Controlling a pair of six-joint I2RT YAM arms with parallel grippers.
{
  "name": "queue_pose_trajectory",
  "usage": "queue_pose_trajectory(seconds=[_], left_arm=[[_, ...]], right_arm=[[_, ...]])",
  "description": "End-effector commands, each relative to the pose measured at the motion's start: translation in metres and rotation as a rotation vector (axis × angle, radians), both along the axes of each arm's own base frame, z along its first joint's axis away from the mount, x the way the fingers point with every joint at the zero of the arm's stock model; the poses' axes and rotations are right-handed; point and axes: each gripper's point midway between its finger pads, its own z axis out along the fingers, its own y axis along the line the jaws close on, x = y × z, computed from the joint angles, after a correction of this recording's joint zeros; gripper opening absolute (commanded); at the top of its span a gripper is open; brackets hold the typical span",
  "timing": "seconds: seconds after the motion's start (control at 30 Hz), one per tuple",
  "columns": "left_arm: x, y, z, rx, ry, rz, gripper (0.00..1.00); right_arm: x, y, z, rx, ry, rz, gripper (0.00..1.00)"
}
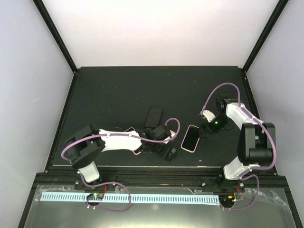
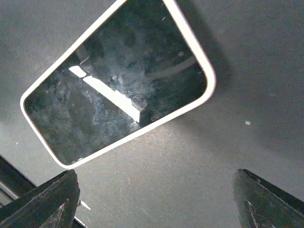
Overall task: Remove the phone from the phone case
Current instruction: Adjust the phone at the center of the board.
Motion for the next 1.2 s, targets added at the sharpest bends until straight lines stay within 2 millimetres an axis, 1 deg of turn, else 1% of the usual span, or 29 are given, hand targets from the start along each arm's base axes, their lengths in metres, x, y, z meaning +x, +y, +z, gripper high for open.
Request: queue_pose_trajectory(seconds=[0.0, 0.07, 0.1, 0.17, 0.2, 0.27, 0.33, 0.37, 0.4, 0.47, 0.5, 0.57, 0.6, 0.63, 0.67, 0.77, 0.8, 0.87, 0.9, 0.97, 1.07, 1.13, 1.17], left_arm=[[-0.001, -0.041, 0.029, -0.163, -0.016, -0.071, 0.99], [-0.001, -0.038, 0.035, -0.171, -0.038, -0.067, 0.99], [0.001, -0.032, 0.037, -0.165, -0.055, -0.046, 0.99], [0.003, -0.022, 0.049, -0.172, -0.08, -0.006, 0.99], [0.003, -0.017, 0.058, -0.187, -0.095, 0.006, 0.99], [0.003, -0.005, 0.075, -0.201, -0.131, 0.035, 0.99], [0.007, 0.015, 0.088, -0.195, -0.175, 0.095, 0.99], [0.008, 0.026, 0.094, -0.191, -0.197, 0.131, 0.99], [0.01, 0.038, 0.104, -0.196, -0.226, 0.166, 0.99], [0.014, 0.062, 0.119, -0.2, -0.278, 0.238, 0.99], [0.015, 0.074, 0.13, -0.214, -0.309, 0.27, 0.99], [0.018, 0.095, 0.14, -0.212, -0.356, 0.335, 0.99], [0.02, 0.107, 0.143, -0.212, -0.374, 0.378, 0.99], [0.021, 0.117, 0.148, -0.219, -0.386, 0.418, 0.99], [0.021, 0.124, 0.151, -0.235, -0.396, 0.445, 0.99], [0.023, 0.137, 0.159, -0.285, -0.423, 0.509, 0.99], [0.024, 0.139, 0.161, -0.301, -0.431, 0.519, 0.99], [0.025, 0.136, 0.162, -0.321, -0.45, 0.509, 0.99], [0.028, 0.138, 0.159, -0.312, -0.453, 0.528, 0.99], [0.03, 0.14, 0.156, -0.293, -0.433, 0.56, 0.99], [0.031, 0.128, 0.157, -0.306, -0.427, 0.519, 0.99], [0.034, 0.128, 0.154, -0.283, -0.407, 0.546, 0.99], [0.034, 0.124, 0.155, -0.288, -0.398, 0.537, 0.99]], right_arm=[[-0.008, 0.013, -0.013, 0.014, 0.114, 0.071, 0.88], [-0.008, 0.021, -0.02, 0.008, 0.151, 0.097, 0.88], [-0.009, 0.025, -0.025, -0.003, 0.166, 0.107, 0.88], [-0.011, 0.037, -0.033, -0.017, 0.203, 0.142, 0.88], [-0.011, 0.043, -0.036, -0.026, 0.214, 0.159, 0.88], [-0.006, 0.056, -0.042, -0.053, 0.212, 0.182, 0.88], [0.004, 0.073, -0.044, -0.081, 0.182, 0.208, 0.9], [0.011, 0.082, -0.043, -0.088, 0.158, 0.218, 0.97], [0.018, 0.092, -0.042, -0.091, 0.132, 0.232, 1.0], [0.031, 0.114, -0.037, -0.095, 0.065, 0.261, 1.0], [0.036, 0.125, -0.034, -0.098, 0.032, 0.281, 1.0], [0.04, 0.141, -0.03, -0.127, -0.015, 0.315, 1.0], [0.04, 0.145, -0.028, -0.147, -0.031, 0.331, 1.0], [0.039, 0.147, -0.027, -0.167, -0.057, 0.345, 1.0], [0.041, 0.144, -0.025, -0.205, -0.094, 0.352, 1.0], [0.043, 0.129, -0.019, -0.284, -0.192, 0.359, 1.0], [0.042, 0.123, -0.016, -0.302, -0.217, 0.358, 1.0], [0.037, 0.112, -0.016, -0.332, -0.253, 0.357, 1.0], [0.031, 0.106, -0.018, -0.342, -0.251, 0.359, 1.0], [0.023, 0.101, -0.018, -0.344, -0.244, 0.362, 1.0], [0.01, 0.099, -0.019, -0.323, -0.226, 0.38, 1.0], [0.002, 0.101, -0.02, -0.291, -0.2, 0.398, 1.0], [-0.003, 0.102, -0.021, -0.28, -0.183, 0.405, 1.0]])
